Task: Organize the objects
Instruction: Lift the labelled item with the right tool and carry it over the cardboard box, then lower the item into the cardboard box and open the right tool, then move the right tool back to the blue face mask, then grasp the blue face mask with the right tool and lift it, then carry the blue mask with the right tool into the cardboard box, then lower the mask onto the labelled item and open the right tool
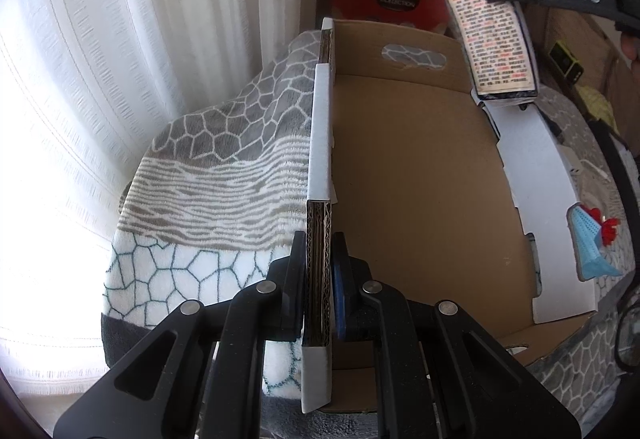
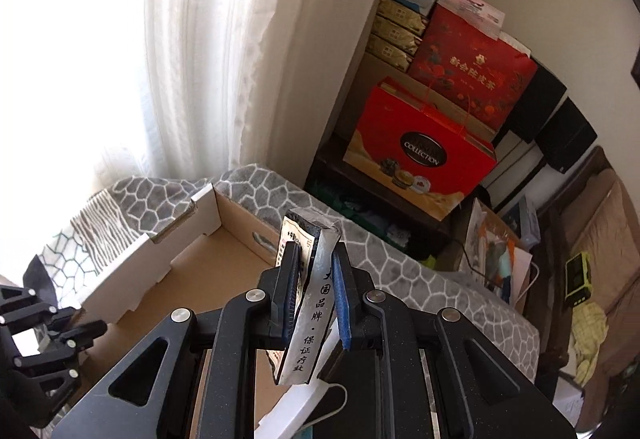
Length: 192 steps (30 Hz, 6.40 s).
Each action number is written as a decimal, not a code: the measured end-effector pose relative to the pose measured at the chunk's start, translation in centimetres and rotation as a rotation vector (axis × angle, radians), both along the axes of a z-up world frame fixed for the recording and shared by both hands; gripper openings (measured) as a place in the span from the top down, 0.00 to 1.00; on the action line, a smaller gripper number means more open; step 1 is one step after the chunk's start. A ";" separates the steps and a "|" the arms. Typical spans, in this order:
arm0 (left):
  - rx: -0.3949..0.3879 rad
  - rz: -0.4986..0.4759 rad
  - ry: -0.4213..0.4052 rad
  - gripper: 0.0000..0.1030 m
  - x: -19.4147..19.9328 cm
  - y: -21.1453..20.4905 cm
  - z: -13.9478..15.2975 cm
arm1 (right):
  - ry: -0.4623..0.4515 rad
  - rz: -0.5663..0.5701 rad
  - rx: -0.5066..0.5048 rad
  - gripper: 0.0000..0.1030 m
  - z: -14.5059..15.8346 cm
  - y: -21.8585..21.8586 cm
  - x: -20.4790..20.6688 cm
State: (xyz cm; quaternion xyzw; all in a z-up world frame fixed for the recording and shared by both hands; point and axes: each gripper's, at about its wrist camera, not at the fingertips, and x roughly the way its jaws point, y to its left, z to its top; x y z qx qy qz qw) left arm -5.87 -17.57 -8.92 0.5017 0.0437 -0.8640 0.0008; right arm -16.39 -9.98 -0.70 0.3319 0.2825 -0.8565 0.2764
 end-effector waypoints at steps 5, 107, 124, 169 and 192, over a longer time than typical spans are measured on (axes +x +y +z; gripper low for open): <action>0.004 0.003 0.003 0.90 0.0 -0.1 0.0 | 0.033 0.037 0.093 0.85 -3.1 -1.8 0.8; -0.024 0.061 -0.029 0.88 -0.2 0.5 -0.2 | -0.442 0.226 -0.139 0.90 -6.8 17.7 7.3; -0.016 0.066 -0.031 0.88 -0.2 0.5 -0.3 | -0.369 0.107 -0.377 0.92 1.3 16.8 3.5; 0.010 0.076 -0.039 0.88 -0.4 0.2 -0.4 | -0.419 0.141 -0.094 0.48 -4.7 4.4 3.1; 0.028 0.080 -0.041 0.88 -0.3 0.0 -0.4 | -0.869 0.074 -0.265 0.85 -8.7 2.7 2.1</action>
